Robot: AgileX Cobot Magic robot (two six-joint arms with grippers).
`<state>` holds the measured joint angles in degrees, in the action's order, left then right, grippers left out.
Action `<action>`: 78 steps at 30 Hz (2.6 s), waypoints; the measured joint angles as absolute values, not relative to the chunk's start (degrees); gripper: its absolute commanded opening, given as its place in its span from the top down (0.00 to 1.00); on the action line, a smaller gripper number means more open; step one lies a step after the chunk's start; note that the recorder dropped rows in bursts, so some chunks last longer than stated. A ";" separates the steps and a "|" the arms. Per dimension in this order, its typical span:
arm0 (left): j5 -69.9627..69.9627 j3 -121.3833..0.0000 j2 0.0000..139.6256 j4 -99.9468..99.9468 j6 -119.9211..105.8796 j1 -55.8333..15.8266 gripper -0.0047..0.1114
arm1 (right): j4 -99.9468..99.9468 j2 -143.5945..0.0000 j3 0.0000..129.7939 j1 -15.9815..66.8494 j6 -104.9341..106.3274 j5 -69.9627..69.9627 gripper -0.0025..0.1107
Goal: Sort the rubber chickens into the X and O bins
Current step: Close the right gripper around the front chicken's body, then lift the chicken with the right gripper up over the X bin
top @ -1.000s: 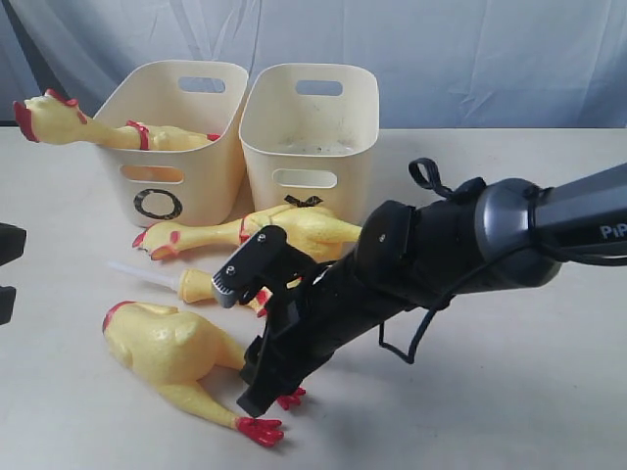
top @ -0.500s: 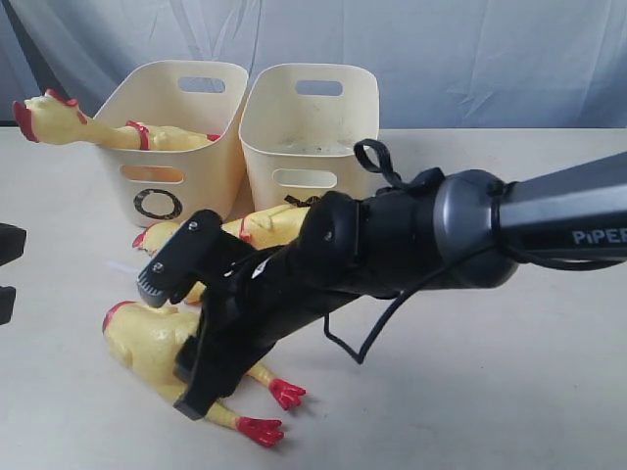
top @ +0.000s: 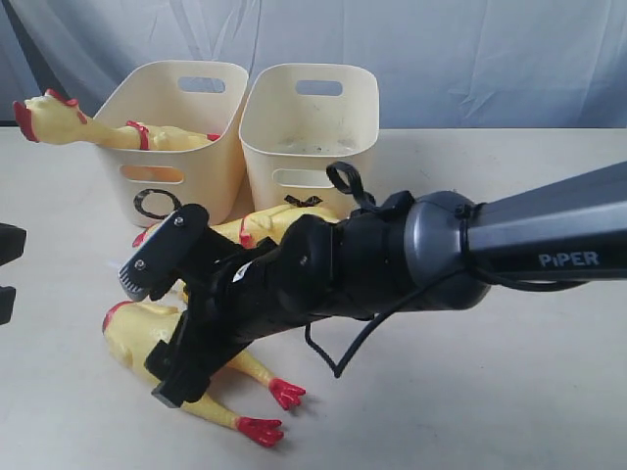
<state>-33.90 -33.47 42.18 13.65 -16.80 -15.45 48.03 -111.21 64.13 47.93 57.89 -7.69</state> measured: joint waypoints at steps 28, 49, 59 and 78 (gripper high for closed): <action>-33.90 -33.47 42.18 13.65 -16.80 -15.45 0.96 | 51.03 -118.26 67.48 48.19 57.66 -6.34 0.20; -33.90 -33.47 42.18 13.65 -16.80 -15.45 0.96 | 52.94 -116.95 67.57 48.19 57.66 -7.97 0.98; -33.90 -33.47 42.18 12.29 -16.80 -15.45 0.96 | 58.39 -107.74 67.57 48.19 57.66 -8.67 0.98; -33.90 -33.47 42.18 10.57 -16.80 -15.45 0.96 | 58.82 -94.98 67.57 48.19 59.67 11.57 0.98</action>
<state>-33.90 -33.47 42.18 10.57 -16.80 -15.45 58.82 -94.98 67.57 48.19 59.67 11.57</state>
